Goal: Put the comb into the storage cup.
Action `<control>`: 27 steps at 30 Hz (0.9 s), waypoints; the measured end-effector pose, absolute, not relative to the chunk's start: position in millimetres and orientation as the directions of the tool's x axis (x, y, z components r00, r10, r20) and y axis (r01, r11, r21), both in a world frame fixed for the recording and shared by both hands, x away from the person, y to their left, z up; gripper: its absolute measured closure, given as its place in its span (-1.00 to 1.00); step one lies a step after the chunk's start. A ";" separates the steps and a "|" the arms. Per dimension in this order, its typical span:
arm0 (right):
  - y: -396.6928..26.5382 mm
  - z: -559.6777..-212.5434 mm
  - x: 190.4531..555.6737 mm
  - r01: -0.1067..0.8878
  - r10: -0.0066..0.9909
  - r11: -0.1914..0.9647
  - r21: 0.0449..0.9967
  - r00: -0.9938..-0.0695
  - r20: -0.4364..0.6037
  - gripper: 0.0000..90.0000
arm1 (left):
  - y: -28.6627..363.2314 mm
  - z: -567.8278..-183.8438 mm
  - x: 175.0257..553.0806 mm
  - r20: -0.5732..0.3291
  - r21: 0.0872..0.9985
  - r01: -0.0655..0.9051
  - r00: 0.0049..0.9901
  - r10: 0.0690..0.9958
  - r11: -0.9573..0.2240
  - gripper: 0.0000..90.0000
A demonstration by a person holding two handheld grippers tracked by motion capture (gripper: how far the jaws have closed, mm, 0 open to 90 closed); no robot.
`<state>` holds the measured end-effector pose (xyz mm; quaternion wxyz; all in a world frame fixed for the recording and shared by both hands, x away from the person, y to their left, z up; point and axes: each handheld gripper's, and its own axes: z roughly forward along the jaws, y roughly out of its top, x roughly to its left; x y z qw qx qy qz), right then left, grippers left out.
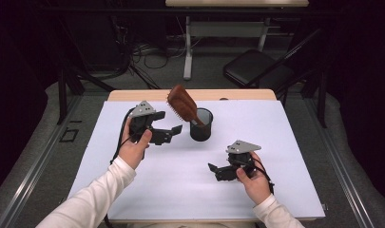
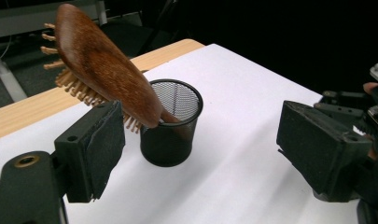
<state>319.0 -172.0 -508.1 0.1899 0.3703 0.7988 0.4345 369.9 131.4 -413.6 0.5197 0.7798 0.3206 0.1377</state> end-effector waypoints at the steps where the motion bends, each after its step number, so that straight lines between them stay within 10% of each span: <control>1: -172.4 -507.8 319.4 0.426 0.756 0.347 0.835 -0.654 0.019 -0.92 | 131.3 -414.2 368.5 -0.122 0.899 0.358 0.759 0.640 -0.252 -0.65; 27: -183.8 -495.5 312.5 0.408 0.770 0.341 0.847 -0.638 -0.002 -0.92 | 158.4 -447.2 341.4 -0.129 0.896 0.371 0.742 0.658 -0.243 -0.65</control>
